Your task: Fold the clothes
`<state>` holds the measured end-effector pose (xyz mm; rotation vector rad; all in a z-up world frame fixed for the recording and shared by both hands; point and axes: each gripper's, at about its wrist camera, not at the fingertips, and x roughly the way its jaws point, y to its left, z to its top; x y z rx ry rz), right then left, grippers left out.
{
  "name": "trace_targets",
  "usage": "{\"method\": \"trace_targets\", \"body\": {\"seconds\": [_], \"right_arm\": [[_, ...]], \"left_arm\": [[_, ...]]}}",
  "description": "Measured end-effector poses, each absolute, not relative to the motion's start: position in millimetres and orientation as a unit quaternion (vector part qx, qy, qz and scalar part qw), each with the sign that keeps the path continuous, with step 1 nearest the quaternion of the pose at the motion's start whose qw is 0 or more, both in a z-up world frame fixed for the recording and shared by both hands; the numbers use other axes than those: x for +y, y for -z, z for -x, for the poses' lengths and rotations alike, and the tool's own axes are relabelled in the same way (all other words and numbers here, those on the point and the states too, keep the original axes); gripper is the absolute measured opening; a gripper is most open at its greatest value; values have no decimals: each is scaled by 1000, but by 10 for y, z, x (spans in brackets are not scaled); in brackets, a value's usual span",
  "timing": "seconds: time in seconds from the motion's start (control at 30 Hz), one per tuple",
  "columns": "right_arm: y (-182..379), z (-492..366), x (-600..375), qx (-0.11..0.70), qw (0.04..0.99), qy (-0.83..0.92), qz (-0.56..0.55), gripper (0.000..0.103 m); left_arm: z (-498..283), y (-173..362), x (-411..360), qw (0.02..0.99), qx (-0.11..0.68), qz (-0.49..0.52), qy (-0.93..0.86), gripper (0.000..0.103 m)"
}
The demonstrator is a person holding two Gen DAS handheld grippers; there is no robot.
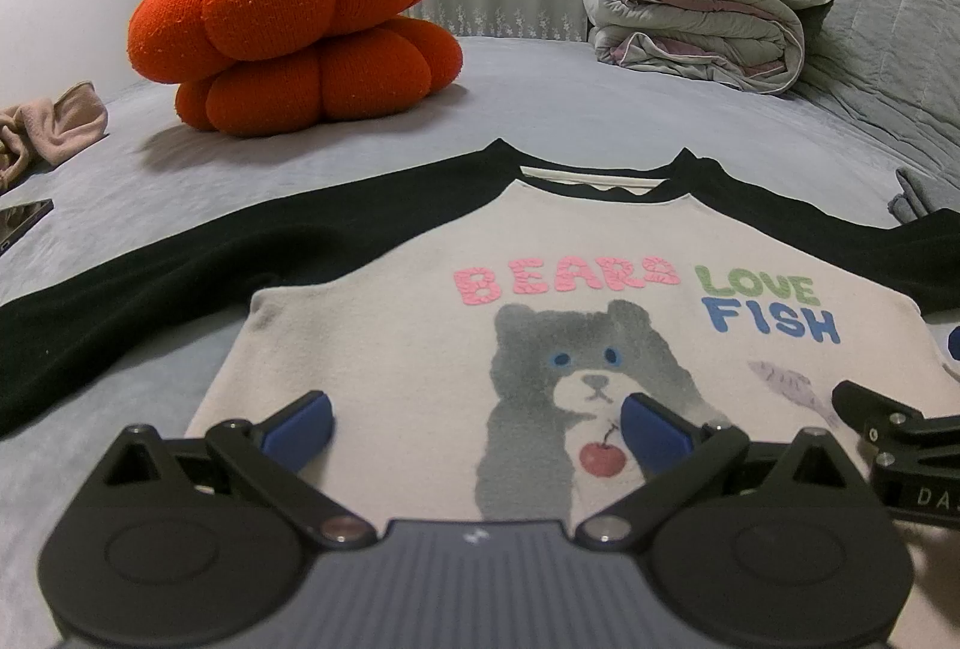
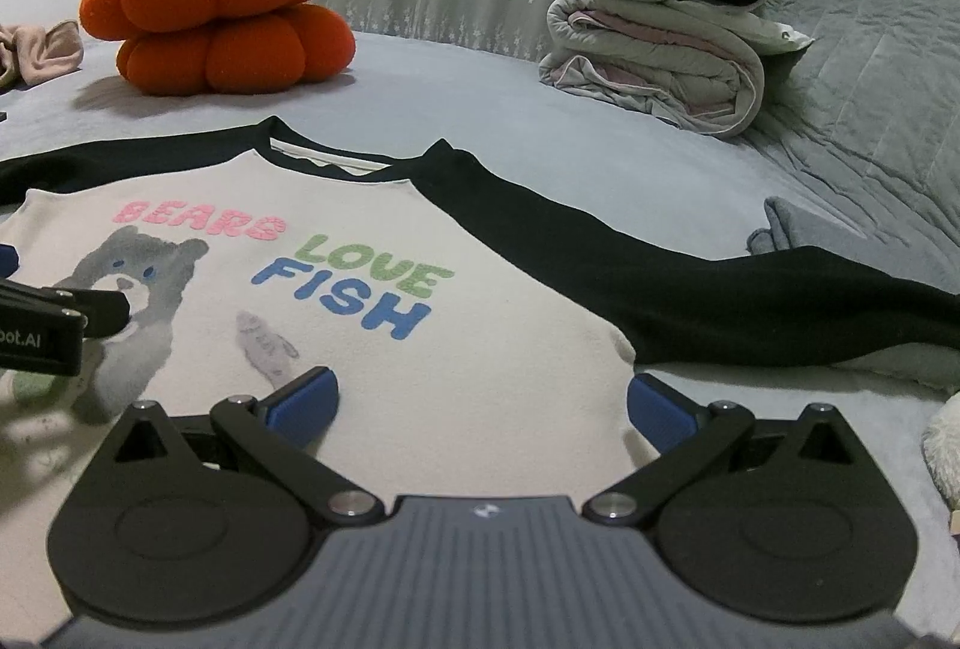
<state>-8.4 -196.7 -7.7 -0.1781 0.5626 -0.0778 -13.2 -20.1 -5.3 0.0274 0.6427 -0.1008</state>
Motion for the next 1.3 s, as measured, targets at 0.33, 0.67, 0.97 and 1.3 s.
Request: {"method": "trace_targets", "body": {"seconds": [0.33,0.67,0.97,1.3], "right_arm": [[79,81,-1965,277,956,39,90,103],[80,82,-1943,275,956,43,98,103],[89,91,-1893,266,955,53,118,103],[91,111,-1847,260,954,61,134,103]], "left_arm": [[133,55,-200,947,316,-13,50,103],[137,54,-198,947,316,-14,49,103],[139,54,-199,947,316,-14,49,103],[140,54,-201,947,316,-13,49,103]]}}
